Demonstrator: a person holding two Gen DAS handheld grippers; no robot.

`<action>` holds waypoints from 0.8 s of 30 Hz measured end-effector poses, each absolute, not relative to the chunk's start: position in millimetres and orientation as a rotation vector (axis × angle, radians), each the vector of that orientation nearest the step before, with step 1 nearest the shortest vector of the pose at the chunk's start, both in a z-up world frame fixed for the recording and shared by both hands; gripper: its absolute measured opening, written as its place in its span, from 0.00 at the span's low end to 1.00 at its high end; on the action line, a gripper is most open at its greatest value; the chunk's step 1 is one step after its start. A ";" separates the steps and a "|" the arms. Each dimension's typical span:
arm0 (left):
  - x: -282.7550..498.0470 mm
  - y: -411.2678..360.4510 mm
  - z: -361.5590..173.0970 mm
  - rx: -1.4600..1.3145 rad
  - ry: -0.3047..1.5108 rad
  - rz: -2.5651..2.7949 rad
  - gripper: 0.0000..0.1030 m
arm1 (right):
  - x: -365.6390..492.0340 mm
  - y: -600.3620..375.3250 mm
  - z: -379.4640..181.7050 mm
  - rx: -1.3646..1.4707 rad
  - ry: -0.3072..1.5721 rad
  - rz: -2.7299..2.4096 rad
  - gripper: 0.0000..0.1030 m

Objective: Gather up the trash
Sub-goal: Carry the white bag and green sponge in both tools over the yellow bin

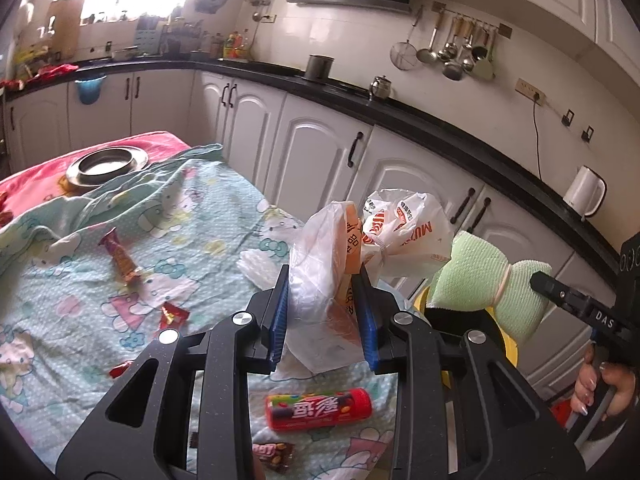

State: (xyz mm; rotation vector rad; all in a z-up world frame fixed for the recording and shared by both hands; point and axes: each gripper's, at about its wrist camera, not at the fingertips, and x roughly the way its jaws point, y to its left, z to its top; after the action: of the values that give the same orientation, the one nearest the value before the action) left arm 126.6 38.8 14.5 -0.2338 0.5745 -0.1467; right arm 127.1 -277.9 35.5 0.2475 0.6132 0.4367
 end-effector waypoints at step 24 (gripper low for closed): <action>146.7 -39.2 -4.2 -0.104 0.634 -0.240 0.23 | 124.7 -357.2 9.5 0.350 0.607 0.245 0.29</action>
State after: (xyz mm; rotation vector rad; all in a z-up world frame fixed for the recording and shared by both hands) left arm 146.7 -39.2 -4.2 -0.1041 0.6342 -0.2398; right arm 124.7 -357.2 9.5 0.3499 0.6071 0.2453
